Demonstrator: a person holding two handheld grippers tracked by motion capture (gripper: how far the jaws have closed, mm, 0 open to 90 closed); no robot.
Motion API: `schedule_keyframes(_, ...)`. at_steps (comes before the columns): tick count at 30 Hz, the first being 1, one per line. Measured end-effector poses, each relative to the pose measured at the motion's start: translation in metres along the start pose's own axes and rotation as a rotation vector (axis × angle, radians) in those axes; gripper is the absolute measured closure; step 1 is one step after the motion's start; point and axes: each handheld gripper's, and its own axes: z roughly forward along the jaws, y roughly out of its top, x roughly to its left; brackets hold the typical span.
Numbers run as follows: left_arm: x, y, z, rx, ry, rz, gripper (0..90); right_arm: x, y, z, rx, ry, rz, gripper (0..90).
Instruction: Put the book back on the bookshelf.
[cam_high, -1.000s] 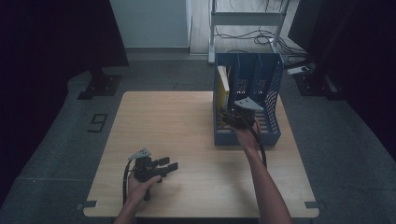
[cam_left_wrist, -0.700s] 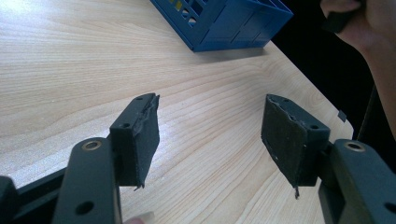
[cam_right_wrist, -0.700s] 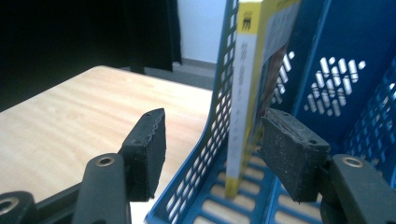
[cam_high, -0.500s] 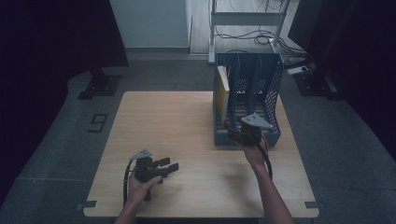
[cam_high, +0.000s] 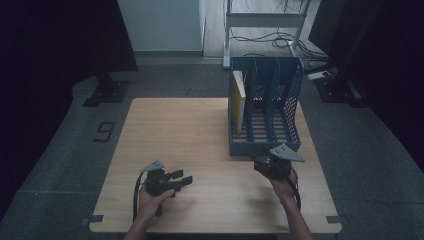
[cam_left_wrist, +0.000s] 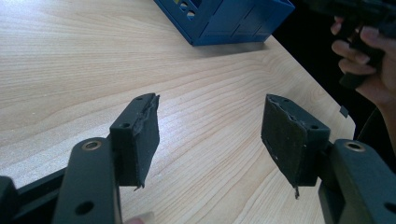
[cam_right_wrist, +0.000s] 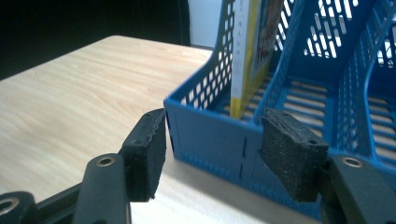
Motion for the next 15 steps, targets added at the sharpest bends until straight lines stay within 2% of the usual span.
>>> schedule_keyframes(8, 0.0, -0.001, 0.001, 0.003, 0.002, 0.001, 36.7, -0.003, -0.028, -0.016, 0.032, 0.002, -0.003, 39.3)
schedule_keyframes(15, 0.0, -0.002, 0.002, 0.008, 0.006, 0.002, 36.6, -0.009, -0.052, -0.017, 0.092, -0.006, 0.004, 39.3)
